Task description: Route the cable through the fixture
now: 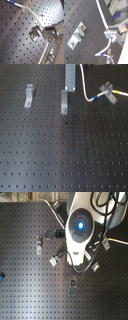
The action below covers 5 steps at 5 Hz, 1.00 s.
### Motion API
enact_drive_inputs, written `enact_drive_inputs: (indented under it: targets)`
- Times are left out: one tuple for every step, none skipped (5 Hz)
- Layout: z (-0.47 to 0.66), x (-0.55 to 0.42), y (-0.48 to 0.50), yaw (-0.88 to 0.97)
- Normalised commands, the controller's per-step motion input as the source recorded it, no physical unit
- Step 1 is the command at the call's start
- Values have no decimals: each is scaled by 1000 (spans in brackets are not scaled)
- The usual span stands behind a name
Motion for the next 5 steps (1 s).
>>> enact_drive_inputs:
  targets:
    - [182,-82,-124,0]
    - [474,-240,202,-157]
    - [424,-207,447,-171]
    - [482,-250,504,-111]
    - [512,-169,439,0]
